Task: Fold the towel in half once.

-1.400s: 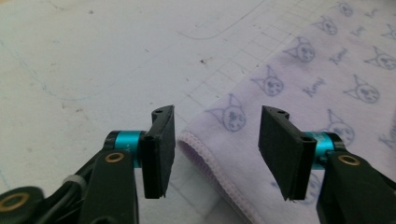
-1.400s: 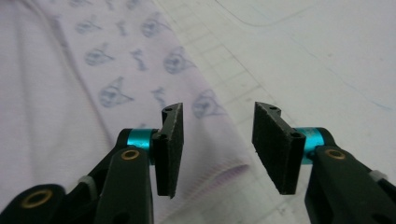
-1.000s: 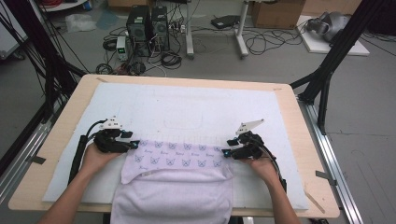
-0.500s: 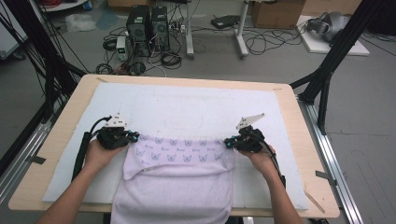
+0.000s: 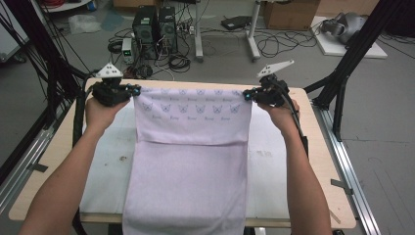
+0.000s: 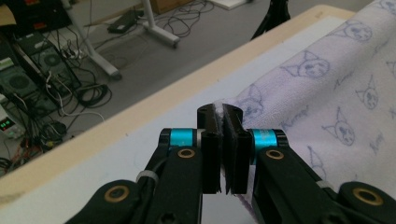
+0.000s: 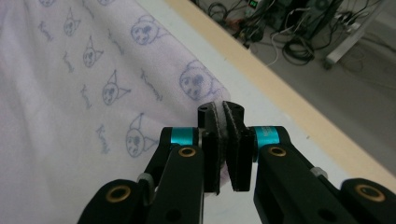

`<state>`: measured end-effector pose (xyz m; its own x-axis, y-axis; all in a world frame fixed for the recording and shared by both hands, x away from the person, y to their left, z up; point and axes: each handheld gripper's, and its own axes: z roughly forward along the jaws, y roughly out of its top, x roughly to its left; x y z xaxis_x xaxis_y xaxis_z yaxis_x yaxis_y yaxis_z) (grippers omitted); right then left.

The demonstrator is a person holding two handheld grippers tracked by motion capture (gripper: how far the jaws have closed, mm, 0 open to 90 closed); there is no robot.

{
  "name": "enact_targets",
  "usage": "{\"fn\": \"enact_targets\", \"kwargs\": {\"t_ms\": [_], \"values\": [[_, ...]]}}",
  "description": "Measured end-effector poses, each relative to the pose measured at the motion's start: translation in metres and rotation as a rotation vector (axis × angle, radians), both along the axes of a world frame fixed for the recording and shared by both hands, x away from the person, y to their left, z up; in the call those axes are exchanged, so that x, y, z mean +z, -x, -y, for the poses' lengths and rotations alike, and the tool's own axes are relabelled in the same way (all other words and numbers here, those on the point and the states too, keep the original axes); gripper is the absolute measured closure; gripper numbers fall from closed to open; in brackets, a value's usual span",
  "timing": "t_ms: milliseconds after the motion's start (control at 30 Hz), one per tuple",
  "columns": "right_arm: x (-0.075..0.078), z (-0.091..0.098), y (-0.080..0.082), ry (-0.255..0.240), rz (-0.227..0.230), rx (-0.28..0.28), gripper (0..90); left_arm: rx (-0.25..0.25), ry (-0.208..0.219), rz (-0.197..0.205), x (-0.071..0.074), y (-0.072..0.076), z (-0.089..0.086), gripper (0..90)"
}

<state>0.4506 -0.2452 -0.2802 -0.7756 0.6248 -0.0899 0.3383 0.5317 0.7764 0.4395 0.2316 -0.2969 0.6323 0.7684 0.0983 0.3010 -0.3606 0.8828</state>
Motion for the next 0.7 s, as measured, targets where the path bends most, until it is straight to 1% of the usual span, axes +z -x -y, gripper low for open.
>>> {"fn": "enact_targets", "kwargs": {"t_ms": [33,67,100,133,167,200,267,300,333,367,400,433,467,500,533,567,600,667,700], "values": [[0.002,0.0,-0.002,-0.009,0.007,-0.004,85.0,-0.001,-0.003,-0.003,0.0,-0.004,0.001,84.9],[0.0,0.001,-0.005,-0.021,0.002,-0.018,81.4,0.007,-0.013,-0.012,-0.003,-0.007,0.003,79.8],[-0.005,0.001,-0.009,-0.027,-0.007,-0.036,71.2,0.025,-0.036,-0.034,-0.008,-0.01,0.004,68.0],[-0.012,0.002,-0.011,-0.04,-0.026,-0.045,69.4,0.027,-0.045,-0.059,-0.014,-0.012,0.003,62.5],[-0.02,0.003,-0.012,-0.046,-0.041,-0.043,67.7,0.026,-0.041,-0.066,-0.024,-0.011,0.001,61.8],[-0.031,0.004,-0.011,-0.037,-0.051,-0.044,65.4,0.027,-0.038,-0.069,-0.03,-0.01,-0.001,60.4],[-0.044,0.005,-0.007,-0.035,-0.073,-0.036,63.8,0.034,-0.038,-0.101,-0.045,-0.007,-0.006,56.2],[-0.051,0.006,-0.005,-0.034,-0.087,-0.032,62.4,0.036,-0.036,-0.107,-0.051,-0.005,-0.009,55.9],[-0.058,0.006,-0.002,-0.029,-0.093,-0.025,61.7,0.028,-0.025,-0.115,-0.057,-0.002,-0.012,55.9],[-0.063,0.006,0.0,-0.025,-0.13,-0.022,58.7,0.022,-0.016,-0.119,-0.063,0.002,-0.015,55.9],[-0.067,0.006,0.001,-0.03,-0.147,-0.013,58.2,0.016,-0.021,-0.124,-0.067,0.006,-0.016,55.8],[-0.07,0.005,0.006,-0.034,-0.134,-0.008,58.2,0.007,-0.018,-0.125,-0.071,0.011,-0.017,55.6],[-0.072,0.005,0.01,-0.043,-0.132,-0.001,58.2,-0.004,-0.017,-0.12,-0.075,0.015,-0.018,55.5],[-0.075,0.004,0.014,-0.052,-0.137,0.01,58.0,-0.012,-0.012,-0.123,-0.077,0.019,-0.018,55.2],[-0.078,0.003,0.017,-0.049,-0.137,0.02,57.9,-0.023,0.0,-0.123,-0.08,0.024,-0.019,54.3],[-0.081,0.002,0.021,-0.047,-0.136,0.024,58.0,-0.039,0.001,-0.118,-0.083,0.028,-0.019,54.3],[-0.083,0.001,0.025,-0.056,-0.138,0.033,57.9,-0.055,0.004,-0.123,-0.086,0.033,-0.019,54.3],[-0.089,-0.001,0.033,-0.055,-0.138,0.053,57.9,-0.074,0.019,-0.117,-0.09,0.04,-0.019,54.5],[-0.093,-0.002,0.038,-0.065,-0.139,0.066,57.9,-0.086,0.022,-0.115,-0.093,0.043,-0.019,55.1]]}}
